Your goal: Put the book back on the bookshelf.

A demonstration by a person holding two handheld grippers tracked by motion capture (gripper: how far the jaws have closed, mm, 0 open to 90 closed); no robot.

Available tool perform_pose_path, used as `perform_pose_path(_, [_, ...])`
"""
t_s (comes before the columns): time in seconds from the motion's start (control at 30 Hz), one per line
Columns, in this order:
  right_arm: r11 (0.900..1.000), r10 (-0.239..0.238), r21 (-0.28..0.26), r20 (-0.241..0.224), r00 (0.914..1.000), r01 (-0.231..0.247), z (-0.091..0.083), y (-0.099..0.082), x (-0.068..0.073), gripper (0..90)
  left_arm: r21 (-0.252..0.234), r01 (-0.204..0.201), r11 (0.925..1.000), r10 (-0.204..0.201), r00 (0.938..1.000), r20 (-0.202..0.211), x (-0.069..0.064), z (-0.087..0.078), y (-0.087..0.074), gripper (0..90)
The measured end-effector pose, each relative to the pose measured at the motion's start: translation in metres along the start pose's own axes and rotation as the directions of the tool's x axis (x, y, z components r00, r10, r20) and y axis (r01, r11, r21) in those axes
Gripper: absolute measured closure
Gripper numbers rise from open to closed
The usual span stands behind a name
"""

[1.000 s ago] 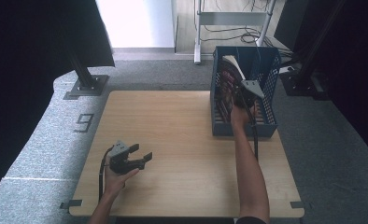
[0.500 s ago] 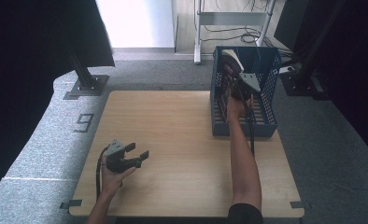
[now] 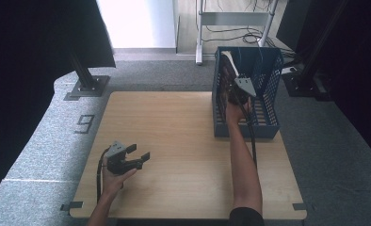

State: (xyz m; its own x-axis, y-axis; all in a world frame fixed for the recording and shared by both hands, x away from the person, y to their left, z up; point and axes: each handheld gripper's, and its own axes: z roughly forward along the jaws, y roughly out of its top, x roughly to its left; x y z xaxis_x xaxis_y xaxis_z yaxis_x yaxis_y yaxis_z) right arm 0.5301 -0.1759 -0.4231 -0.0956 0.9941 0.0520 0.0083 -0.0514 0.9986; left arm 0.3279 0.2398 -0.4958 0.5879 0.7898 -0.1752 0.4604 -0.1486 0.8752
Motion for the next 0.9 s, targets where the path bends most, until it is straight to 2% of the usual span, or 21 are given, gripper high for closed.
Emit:
perform_pose_path(0.03, [0.9999,-0.016,0.004,-0.010,0.9998,0.016,-0.002,-0.001,0.002,80.9,0.000,-0.001,1.0000,0.001,1.0000,0.001,-0.001,0.000,0.000,23.9])
perform_pose_path(0.07, [0.9990,-0.041,0.015,-0.041,0.9983,0.042,-0.007,-0.002,0.005,80.3,-0.001,0.000,1.0000,0.000,1.0000,0.004,-0.001,0.001,0.000,23.9])
perform_pose_path(0.23, [0.9972,-0.065,0.033,-0.063,0.9959,0.067,-0.017,-0.006,0.009,78.8,0.002,-0.004,1.0000,0.004,0.9999,0.013,-0.004,0.002,0.000,23.9])
perform_pose_path(0.37, [0.9969,-0.051,0.055,-0.090,0.9947,0.056,-0.022,-0.005,0.010,76.7,0.004,-0.013,0.9999,0.013,0.9997,0.020,-0.006,0.002,0.001,23.9])
perform_pose_path(0.43, [0.9944,-0.059,0.081,-0.109,0.9923,0.068,-0.021,-0.008,0.009,72.4,0.001,-0.013,0.9999,0.013,0.9997,0.020,-0.006,0.002,0.001,23.9])
perform_pose_path(0.63, [0.9924,-0.039,0.111,-0.128,0.9910,0.053,-0.022,-0.015,0.008,69.4,0.001,-0.013,0.9999,0.013,0.9997,0.022,-0.006,0.002,0.002,23.9])
perform_pose_path(0.7, [0.9890,-0.053,0.130,-0.136,0.9893,0.071,-0.023,-0.017,0.008,69.2,0.002,-0.014,0.9999,0.014,0.9996,0.024,-0.007,0.002,0.002,23.9])
perform_pose_path(0.9, [0.9853,-0.075,0.141,-0.147,0.9863,0.096,-0.021,-0.022,0.011,70.4,0.000,-0.014,0.9999,0.014,0.9996,0.023,-0.007,0.002,0.002,23.9])
